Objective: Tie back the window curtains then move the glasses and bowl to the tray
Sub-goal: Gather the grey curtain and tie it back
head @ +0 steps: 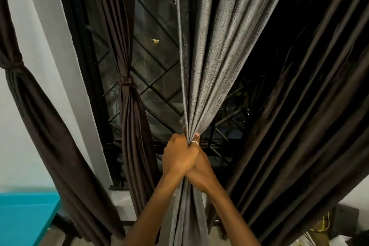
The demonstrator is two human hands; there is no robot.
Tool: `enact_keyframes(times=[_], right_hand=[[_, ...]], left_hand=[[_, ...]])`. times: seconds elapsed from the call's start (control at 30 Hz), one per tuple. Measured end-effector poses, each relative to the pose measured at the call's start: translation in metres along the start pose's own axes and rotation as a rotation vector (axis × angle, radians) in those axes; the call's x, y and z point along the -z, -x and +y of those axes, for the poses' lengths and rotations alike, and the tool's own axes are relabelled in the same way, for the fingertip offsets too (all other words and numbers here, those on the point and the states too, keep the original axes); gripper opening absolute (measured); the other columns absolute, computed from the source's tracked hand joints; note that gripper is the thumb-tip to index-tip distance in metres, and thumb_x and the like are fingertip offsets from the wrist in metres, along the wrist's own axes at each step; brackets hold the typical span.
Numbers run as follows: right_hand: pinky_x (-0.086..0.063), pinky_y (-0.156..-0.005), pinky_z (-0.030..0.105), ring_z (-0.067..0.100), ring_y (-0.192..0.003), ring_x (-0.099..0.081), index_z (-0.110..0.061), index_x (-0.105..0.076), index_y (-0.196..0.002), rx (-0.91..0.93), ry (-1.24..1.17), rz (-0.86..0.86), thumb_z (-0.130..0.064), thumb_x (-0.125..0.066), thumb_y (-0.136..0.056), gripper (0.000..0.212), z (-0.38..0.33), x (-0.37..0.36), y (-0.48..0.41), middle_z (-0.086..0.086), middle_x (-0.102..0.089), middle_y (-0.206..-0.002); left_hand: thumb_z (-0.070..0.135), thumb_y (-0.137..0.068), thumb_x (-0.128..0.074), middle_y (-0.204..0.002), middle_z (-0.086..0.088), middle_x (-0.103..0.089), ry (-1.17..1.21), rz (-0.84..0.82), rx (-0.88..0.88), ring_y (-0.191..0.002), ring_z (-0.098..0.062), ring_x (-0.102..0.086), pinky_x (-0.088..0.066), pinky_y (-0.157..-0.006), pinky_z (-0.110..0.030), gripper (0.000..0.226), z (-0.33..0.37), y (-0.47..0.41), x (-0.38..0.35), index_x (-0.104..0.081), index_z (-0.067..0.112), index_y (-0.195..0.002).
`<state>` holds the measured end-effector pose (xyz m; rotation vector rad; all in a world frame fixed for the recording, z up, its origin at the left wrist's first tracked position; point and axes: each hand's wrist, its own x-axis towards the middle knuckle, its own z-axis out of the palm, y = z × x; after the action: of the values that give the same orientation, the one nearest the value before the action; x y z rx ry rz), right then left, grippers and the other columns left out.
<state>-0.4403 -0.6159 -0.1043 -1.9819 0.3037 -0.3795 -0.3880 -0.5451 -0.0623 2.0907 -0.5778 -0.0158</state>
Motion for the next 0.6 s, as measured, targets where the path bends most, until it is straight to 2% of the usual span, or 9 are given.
enact_keyframes(times=[0.07,0.13,0.2,0.27,0.33,0.4,0.43,0.5,0.6], right_hand=[[-0.051,-0.101,0.026,0.004,-0.121,-0.06,-0.022,-0.045,-0.145,0.085,-0.051,-0.037,0.005,-0.06,-0.093,0.061,-0.002,0.017,0.001,-0.014,-0.06,-0.13],[-0.046,-0.111,0.032,0.007,-0.137,-0.05,-0.024,-0.028,-0.155,0.053,-0.333,-0.098,0.017,-0.053,-0.092,0.08,-0.002,0.037,-0.001,-0.011,-0.05,-0.149],[-0.053,-0.1,0.038,0.02,-0.128,-0.061,-0.017,-0.039,-0.148,-0.031,-0.514,0.081,0.017,-0.05,-0.094,0.065,0.0,0.054,-0.013,0.003,-0.06,-0.141],[-0.056,-0.083,0.034,0.025,-0.104,-0.071,-0.014,-0.057,-0.125,-0.078,-0.486,0.385,0.008,-0.047,-0.099,0.035,0.001,0.071,-0.031,0.008,-0.073,-0.113],[-0.055,-0.079,0.033,0.022,-0.094,-0.068,-0.012,-0.065,-0.11,-0.085,-0.42,0.534,0.002,-0.045,-0.101,0.026,0.0,0.089,-0.049,0.005,-0.074,-0.101],[-0.058,-0.078,0.031,0.017,-0.092,-0.069,-0.016,-0.072,-0.103,-0.061,-0.367,0.479,-0.004,-0.052,-0.101,0.023,-0.003,0.103,-0.062,0.0,-0.077,-0.099],[-0.059,-0.075,0.028,0.014,-0.088,-0.07,-0.021,-0.074,-0.094,-0.052,-0.327,0.423,-0.007,-0.057,-0.101,0.023,-0.006,0.108,-0.066,-0.005,-0.077,-0.094],[-0.058,-0.071,0.028,0.013,-0.082,-0.067,-0.025,-0.069,-0.083,-0.065,-0.28,0.281,-0.01,-0.057,-0.101,0.026,-0.012,0.113,-0.072,-0.009,-0.074,-0.083],[-0.051,-0.05,0.015,0.009,-0.061,-0.061,-0.02,-0.068,-0.062,-0.194,-0.302,0.057,0.0,-0.042,-0.105,0.054,-0.018,0.112,-0.074,-0.013,-0.065,-0.05]], left_hand=[[0.05,-0.101,-0.043,-0.103,-0.006,-0.067,0.062,0.022,0.007,-0.094,-0.027,-0.067,-0.055,-0.083,-0.047,0.042,-0.003,0.0,0.0,-0.067,0.016,-0.099],[0.048,-0.103,-0.043,-0.099,-0.002,-0.068,0.102,0.035,-0.02,-0.09,-0.021,-0.067,-0.055,-0.08,-0.043,0.038,-0.01,-0.001,0.006,-0.065,0.019,-0.095],[0.048,-0.103,-0.045,-0.082,0.009,-0.067,0.113,-0.031,-0.07,-0.077,-0.009,-0.064,-0.052,-0.069,-0.031,0.035,-0.018,-0.005,0.014,-0.062,0.023,-0.085],[0.046,-0.103,-0.047,-0.059,0.015,-0.058,0.14,-0.13,-0.118,-0.056,-0.002,-0.056,-0.042,-0.055,-0.02,0.041,-0.026,-0.008,0.024,-0.053,0.024,-0.07],[0.044,-0.104,-0.049,-0.051,0.011,-0.053,0.156,-0.197,-0.16,-0.051,-0.004,-0.054,-0.044,-0.057,-0.024,0.046,-0.033,-0.011,0.031,-0.056,0.016,-0.069],[0.042,-0.104,-0.049,-0.059,0.001,-0.062,0.174,-0.257,-0.195,-0.062,-0.014,-0.064,-0.052,-0.066,-0.032,0.045,-0.036,-0.013,0.038,-0.065,0.014,-0.074],[0.041,-0.104,-0.049,-0.059,0.002,-0.062,0.185,-0.283,-0.209,-0.06,-0.01,-0.064,-0.053,-0.065,-0.03,0.043,-0.037,-0.014,0.041,-0.066,0.02,-0.071],[0.043,-0.104,-0.05,-0.05,0.012,-0.047,0.195,-0.327,-0.224,-0.049,-0.002,-0.048,-0.041,-0.058,-0.022,0.045,-0.037,-0.015,0.043,-0.057,0.03,-0.061],[0.057,-0.1,-0.048,-0.069,-0.004,-0.044,0.195,-0.387,-0.221,-0.064,-0.016,-0.045,-0.037,-0.065,-0.031,0.038,-0.04,-0.016,0.042,-0.055,0.023,-0.085]])
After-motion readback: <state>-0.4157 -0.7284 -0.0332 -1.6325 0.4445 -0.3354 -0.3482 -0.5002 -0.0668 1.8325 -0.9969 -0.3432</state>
